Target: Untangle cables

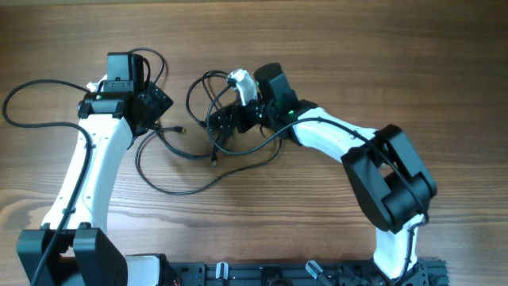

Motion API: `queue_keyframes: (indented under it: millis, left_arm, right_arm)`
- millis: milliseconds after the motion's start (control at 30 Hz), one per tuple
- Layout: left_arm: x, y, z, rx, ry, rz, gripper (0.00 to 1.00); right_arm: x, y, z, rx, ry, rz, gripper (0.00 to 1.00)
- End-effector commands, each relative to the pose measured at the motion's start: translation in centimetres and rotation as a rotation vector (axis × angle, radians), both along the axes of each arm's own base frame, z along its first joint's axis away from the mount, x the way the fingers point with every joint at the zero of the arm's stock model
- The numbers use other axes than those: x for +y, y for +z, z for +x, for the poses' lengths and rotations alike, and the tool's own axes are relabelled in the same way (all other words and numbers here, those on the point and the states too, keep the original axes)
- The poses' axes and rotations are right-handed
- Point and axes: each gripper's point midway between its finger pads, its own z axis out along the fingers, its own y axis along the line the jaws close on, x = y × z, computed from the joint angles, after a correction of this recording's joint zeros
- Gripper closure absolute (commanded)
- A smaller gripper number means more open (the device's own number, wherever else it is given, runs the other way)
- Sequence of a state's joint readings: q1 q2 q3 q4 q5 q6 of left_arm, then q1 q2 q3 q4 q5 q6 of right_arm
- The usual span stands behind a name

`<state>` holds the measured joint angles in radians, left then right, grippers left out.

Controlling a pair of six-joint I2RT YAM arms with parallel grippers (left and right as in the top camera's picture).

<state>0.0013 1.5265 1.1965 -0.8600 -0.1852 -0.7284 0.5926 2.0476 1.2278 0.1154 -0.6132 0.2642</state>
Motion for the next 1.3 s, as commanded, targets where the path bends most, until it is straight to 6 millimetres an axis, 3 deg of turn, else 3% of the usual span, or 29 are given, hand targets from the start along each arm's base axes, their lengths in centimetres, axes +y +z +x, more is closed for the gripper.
queue_keyframes:
  millis: [0,467,533,767,933,1033,1267]
  left_arm:
    - [-0.1,0.7,0.4,-0.025,0.011,-0.013,0.00]
    - [-0.1,0.7,0.4,-0.024,0.010,-0.013,0.00]
    - [-0.1,0.6,0.3,-0.021,0.011,-0.013,0.00]
    - [-0.3,0.6,0.2,-0.016,0.005,-0.028,0.00]
    - [-0.6,0.4,0.0,-0.004,-0.001,-0.041,0.00]
    - [-0.8,0.2,-0.4,0.017,-0.030,-0.040,0.00]
    - [-4.6,0.2,-0.3,0.025,-0.307,-0.145,0.00]
  right_arm:
    - [1.9,-0.4,-1.2,0.016,0.057,0.025,0.02]
    - [2.3,-2.9,-2.2,0.099,0.049,-0.001,0.20]
    - [2.3,-3.1,-2.3,0.109,0.046,-0.003,0.34]
    - [2.8,-2.4,-2.9,0.169,0.061,0.050,0.96]
    - [2.8,-1.7,-3.5,0.221,0.094,0.091,0.96]
    - [1.8,-1.0,-2.6,0.272,0.061,0.121,0.96]
    - [-2.4,4.5,0.7,0.248,-0.002,0.210,0.96]
